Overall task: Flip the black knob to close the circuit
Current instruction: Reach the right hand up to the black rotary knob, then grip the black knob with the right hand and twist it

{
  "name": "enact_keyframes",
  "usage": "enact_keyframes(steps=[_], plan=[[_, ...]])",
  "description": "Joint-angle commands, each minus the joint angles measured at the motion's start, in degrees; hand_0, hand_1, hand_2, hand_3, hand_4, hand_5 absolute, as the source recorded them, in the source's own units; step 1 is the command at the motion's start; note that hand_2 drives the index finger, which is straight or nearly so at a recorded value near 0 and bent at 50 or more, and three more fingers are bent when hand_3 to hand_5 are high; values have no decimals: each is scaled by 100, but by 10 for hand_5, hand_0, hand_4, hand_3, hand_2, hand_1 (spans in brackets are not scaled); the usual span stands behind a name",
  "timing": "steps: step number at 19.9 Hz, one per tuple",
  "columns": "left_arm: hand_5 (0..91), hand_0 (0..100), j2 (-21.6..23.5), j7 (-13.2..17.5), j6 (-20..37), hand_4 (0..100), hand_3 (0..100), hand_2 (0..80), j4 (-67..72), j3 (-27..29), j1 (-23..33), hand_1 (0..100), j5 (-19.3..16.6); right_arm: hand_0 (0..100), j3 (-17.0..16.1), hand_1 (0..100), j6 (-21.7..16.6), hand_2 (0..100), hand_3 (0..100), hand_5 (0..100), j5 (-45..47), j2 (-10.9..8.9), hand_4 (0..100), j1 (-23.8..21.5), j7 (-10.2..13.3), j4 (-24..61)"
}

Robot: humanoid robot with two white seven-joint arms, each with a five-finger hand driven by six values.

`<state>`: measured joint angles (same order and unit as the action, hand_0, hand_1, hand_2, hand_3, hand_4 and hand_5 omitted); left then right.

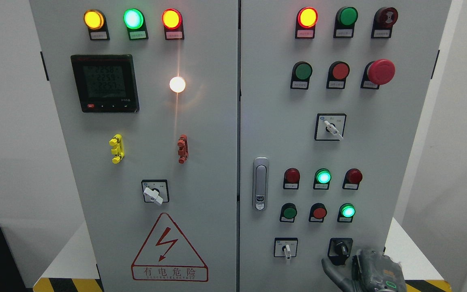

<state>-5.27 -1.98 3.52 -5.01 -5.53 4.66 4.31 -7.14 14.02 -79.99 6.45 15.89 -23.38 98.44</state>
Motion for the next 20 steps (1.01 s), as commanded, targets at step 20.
enact_keyframes(steps=[20], plan=[[0, 120, 0, -4, 0, 0, 0, 0, 0, 0, 0, 556, 0, 0, -499, 41, -58, 905, 1000, 928, 62, -284, 936, 151, 150, -326]])
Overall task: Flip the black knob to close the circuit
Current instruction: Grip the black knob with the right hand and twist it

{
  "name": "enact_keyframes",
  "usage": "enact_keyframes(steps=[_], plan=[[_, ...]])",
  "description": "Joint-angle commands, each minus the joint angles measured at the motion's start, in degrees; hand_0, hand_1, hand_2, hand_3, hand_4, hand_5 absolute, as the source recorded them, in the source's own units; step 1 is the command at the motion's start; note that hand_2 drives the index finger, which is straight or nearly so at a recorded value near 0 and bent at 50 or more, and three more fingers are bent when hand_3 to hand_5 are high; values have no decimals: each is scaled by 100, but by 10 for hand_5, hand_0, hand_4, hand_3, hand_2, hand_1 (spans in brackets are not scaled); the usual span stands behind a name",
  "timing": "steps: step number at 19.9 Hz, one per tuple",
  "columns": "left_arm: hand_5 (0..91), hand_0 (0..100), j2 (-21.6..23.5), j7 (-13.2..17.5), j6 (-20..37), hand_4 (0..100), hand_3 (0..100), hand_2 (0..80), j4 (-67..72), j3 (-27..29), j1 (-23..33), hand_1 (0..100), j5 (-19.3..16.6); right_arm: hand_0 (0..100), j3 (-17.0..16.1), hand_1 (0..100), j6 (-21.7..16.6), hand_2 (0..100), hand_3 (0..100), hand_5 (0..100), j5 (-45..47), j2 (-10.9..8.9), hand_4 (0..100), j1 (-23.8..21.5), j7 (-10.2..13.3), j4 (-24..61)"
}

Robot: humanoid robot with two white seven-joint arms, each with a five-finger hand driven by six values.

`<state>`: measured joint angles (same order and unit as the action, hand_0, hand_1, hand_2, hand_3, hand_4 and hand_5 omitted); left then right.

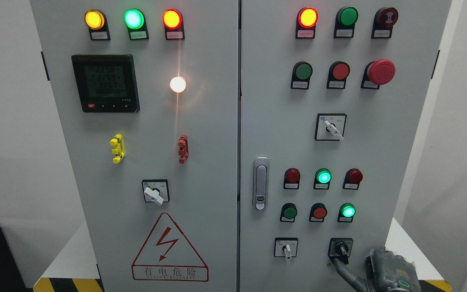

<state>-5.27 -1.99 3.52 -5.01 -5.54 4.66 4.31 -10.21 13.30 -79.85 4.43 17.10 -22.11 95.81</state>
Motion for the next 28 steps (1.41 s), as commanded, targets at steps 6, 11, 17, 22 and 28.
enact_keyframes(steps=[6, 11, 17, 22, 28], plan=[[0, 120, 0, -4, 0, 0, 0, 0, 0, 0, 0, 556, 0, 0, -235, 41, 14, 902, 1000, 929, 84, -57, 936, 83, 23, 43], [0, 120, 0, -4, 0, 0, 0, 0, 0, 0, 0, 556, 0, 0, -236, 39, 14, 902, 1000, 929, 84, -4, 936, 74, 23, 157], [0, 120, 0, -4, 0, 0, 0, 0, 0, 0, 0, 556, 0, 0, -209, 37, 6, 900, 1000, 929, 93, 127, 935, 57, 14, 271], [0, 120, 0, -4, 0, 0, 0, 0, 0, 0, 0, 556, 0, 0, -52, 37, -21, 896, 1000, 926, 110, 286, 933, -5, 14, 307], [0, 120, 0, -4, 0, 0, 0, 0, 0, 0, 0, 556, 0, 0, 239, 37, -12, 889, 1000, 918, 110, 330, 929, -268, 31, 385]])
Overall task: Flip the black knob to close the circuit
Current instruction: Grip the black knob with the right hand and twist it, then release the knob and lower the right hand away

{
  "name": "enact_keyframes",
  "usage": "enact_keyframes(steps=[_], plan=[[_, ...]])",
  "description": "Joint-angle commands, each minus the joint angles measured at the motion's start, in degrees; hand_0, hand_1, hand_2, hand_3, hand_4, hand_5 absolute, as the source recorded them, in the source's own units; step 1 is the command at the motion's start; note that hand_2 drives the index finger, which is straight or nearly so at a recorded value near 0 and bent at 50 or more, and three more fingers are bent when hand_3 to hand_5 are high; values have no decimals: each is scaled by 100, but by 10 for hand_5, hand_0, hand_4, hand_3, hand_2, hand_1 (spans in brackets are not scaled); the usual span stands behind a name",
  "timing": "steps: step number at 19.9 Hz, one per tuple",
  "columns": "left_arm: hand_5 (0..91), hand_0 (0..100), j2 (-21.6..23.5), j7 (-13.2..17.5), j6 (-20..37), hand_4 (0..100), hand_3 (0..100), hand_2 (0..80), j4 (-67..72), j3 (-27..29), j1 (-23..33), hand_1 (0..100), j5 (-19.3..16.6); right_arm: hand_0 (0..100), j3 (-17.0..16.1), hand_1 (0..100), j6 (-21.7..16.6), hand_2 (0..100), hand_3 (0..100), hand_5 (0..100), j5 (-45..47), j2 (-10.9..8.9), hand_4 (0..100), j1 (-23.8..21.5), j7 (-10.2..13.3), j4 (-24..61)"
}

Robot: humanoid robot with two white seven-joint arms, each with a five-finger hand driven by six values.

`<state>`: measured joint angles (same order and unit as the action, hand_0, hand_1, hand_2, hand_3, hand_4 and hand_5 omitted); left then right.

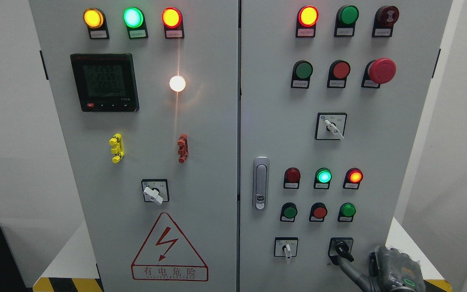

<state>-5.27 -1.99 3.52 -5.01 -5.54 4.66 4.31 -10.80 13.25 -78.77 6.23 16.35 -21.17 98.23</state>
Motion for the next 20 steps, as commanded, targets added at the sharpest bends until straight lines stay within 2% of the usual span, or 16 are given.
enact_keyframes(steps=[1, 4, 9, 13, 20], plan=[[0, 120, 0, -4, 0, 0, 0, 0, 0, 0, 0, 556, 0, 0, 341, 37, -6, 888, 1000, 917, 2, 151, 928, -237, -62, 179], [0, 120, 0, -4, 0, 0, 0, 0, 0, 0, 0, 556, 0, 0, 473, 37, 3, 885, 1000, 915, 11, 151, 927, -360, -53, 310], [0, 120, 0, -4, 0, 0, 0, 0, 0, 0, 0, 556, 0, 0, 728, 39, 11, 866, 1000, 904, 371, 151, 919, -711, 149, 679], [0, 120, 0, -4, 0, 0, 0, 0, 0, 0, 0, 556, 0, 0, 799, 45, 11, 860, 1000, 897, 441, 142, 911, -913, 201, 908], [0, 120, 0, -4, 0, 0, 0, 0, 0, 0, 0, 556, 0, 0, 1159, 71, 151, 741, 964, 804, 1583, 133, 837, -1528, 807, 1452]])
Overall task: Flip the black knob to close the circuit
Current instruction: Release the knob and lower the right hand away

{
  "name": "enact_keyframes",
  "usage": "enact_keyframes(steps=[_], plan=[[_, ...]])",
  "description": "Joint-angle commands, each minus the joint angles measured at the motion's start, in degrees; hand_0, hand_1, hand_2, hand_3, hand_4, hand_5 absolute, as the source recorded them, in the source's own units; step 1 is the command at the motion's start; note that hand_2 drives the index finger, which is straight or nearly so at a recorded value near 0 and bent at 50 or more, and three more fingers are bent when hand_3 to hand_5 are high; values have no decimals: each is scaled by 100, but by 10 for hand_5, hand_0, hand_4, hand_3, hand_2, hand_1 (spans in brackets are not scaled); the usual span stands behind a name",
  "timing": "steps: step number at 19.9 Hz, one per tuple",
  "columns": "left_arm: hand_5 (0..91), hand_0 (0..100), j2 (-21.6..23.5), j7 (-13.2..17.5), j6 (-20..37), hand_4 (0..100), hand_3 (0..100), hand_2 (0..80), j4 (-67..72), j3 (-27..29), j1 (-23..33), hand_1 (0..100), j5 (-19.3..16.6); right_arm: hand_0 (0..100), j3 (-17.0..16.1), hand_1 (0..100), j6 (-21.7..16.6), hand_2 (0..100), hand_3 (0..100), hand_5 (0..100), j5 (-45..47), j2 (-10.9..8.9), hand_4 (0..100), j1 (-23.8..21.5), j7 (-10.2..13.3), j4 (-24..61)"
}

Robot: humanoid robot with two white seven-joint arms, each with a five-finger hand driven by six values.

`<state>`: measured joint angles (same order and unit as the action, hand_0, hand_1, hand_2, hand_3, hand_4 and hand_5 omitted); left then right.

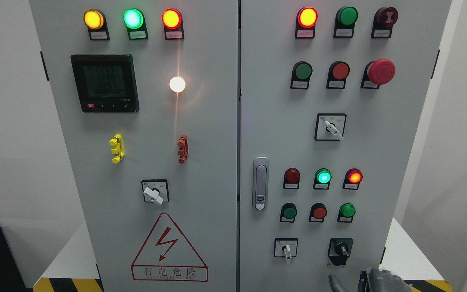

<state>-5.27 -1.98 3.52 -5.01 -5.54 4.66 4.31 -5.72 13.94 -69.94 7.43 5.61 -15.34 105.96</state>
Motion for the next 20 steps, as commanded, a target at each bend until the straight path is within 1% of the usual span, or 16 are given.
enact_keyframes(steps=[1, 4, 5, 8, 12, 13, 15, 16, 18, 20], plan=[[0, 120, 0, -4, 0, 0, 0, 0, 0, 0, 0, 556, 0, 0, 686, 73, 118, 727, 959, 796, 883, 12, 835, -578, 329, 759], [0, 120, 0, -4, 0, 0, 0, 0, 0, 0, 0, 556, 0, 0, 696, 81, 127, 676, 947, 762, 1595, -5, 831, -877, 584, 961], [0, 120, 0, -4, 0, 0, 0, 0, 0, 0, 0, 556, 0, 0, 687, 86, 127, 645, 939, 744, 1910, -14, 822, -947, 698, 1014], [0, 120, 0, -4, 0, 0, 0, 0, 0, 0, 0, 556, 0, 0, 643, 96, 118, 576, 861, 685, 2904, -23, 784, -1097, 1041, 1155], [0, 120, 0, -4, 0, 0, 0, 0, 0, 0, 0, 556, 0, 0, 625, 105, 83, 486, 779, 583, 3714, -23, 698, -1176, 1401, 1225], [0, 120, 0, -4, 0, 0, 0, 0, 0, 0, 0, 556, 0, 0, 625, 105, 83, 477, 768, 574, 3959, -31, 687, -1229, 1472, 1278], [0, 120, 0, -4, 0, 0, 0, 0, 0, 0, 0, 556, 0, 0, 643, 106, 74, 450, 722, 540, 4346, -32, 654, -1282, 1507, 1348], [0, 120, 0, -4, 0, 0, 0, 0, 0, 0, 0, 556, 0, 0, 643, 107, 74, 436, 705, 519, 4531, -32, 635, -1317, 1569, 1375], [0, 120, 0, -4, 0, 0, 0, 0, 0, 0, 0, 556, 0, 0, 660, 107, 48, 404, 665, 480, 4830, -32, 597, -1361, 1770, 1375], [0, 120, 0, -4, 0, 0, 0, 0, 0, 0, 0, 556, 0, 0, 660, 107, -31, 387, 636, 463, 5050, -32, 579, -1449, 1876, 1375]])
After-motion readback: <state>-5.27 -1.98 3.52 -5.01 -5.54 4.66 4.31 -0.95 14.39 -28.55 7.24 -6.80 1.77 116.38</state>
